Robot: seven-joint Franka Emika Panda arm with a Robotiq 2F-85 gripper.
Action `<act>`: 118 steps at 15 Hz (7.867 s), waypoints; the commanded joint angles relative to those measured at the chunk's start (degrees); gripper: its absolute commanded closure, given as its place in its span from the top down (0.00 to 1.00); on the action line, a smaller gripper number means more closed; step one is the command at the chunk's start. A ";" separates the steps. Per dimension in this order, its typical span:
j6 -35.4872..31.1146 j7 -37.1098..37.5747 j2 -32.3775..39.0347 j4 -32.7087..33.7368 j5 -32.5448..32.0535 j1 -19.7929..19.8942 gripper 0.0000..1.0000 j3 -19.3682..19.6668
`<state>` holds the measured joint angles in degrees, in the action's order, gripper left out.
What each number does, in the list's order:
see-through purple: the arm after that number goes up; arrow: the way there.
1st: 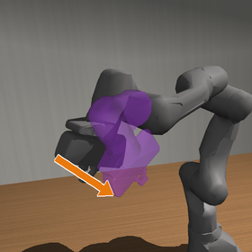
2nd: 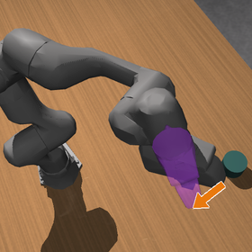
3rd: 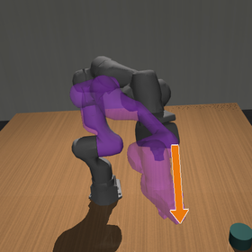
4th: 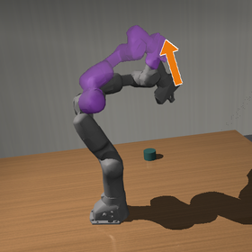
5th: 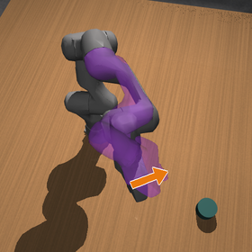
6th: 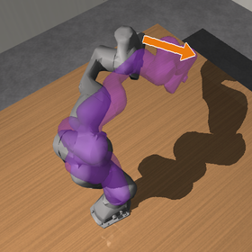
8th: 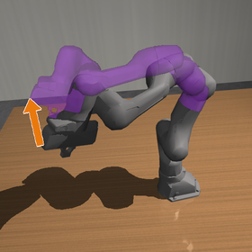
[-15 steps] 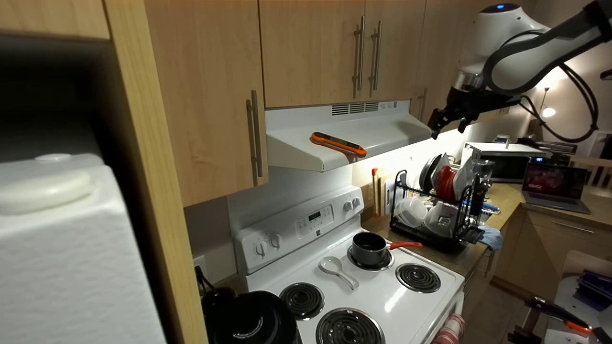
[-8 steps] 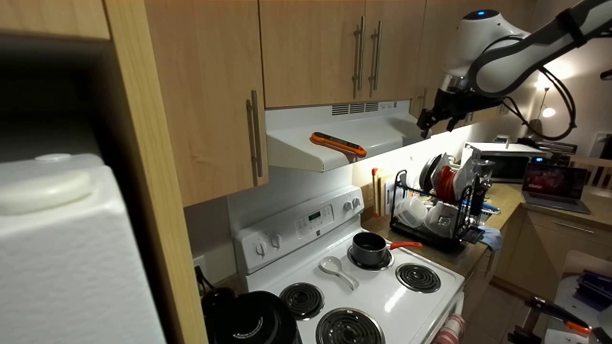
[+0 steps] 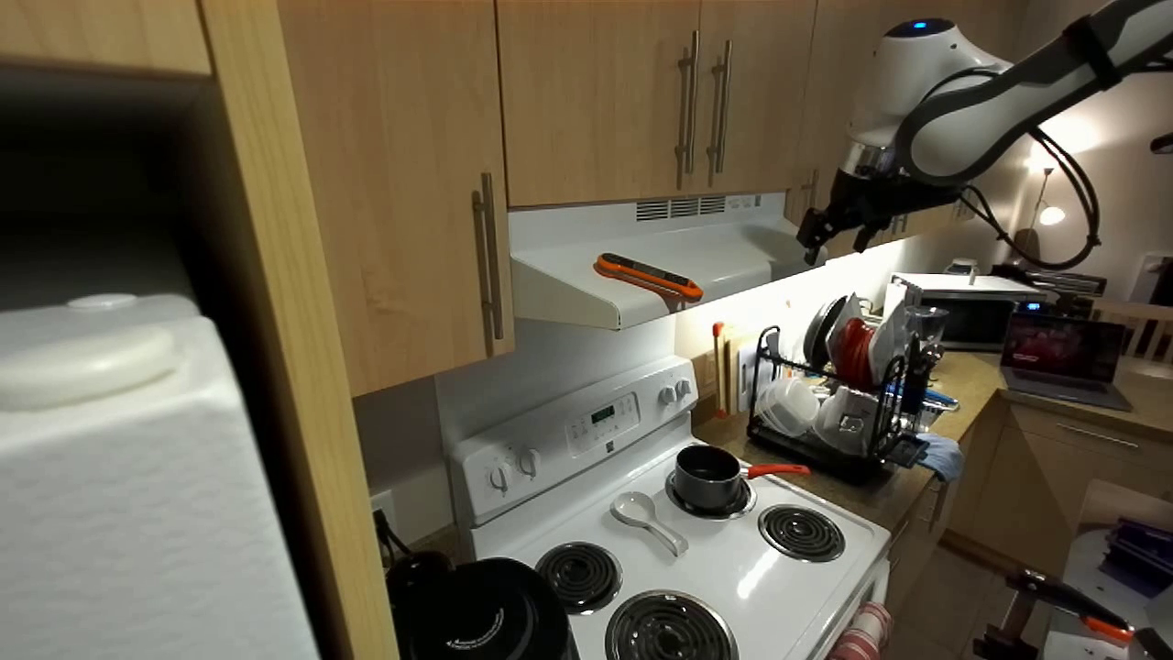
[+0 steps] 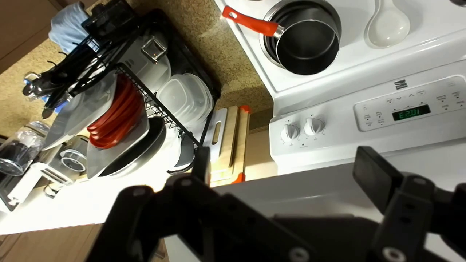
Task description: Turn off the light of the oven filter
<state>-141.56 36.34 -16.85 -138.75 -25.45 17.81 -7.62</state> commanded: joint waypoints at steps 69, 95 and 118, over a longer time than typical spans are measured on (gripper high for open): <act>-20.12 30.23 11.53 12.33 -28.89 0.23 0.00 8.73; -22.82 42.32 16.40 18.18 -34.96 -0.21 0.00 8.36; -32.10 39.92 22.12 22.82 -31.47 -0.01 0.00 8.58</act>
<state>-172.05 77.49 5.07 -115.73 -58.04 17.09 0.72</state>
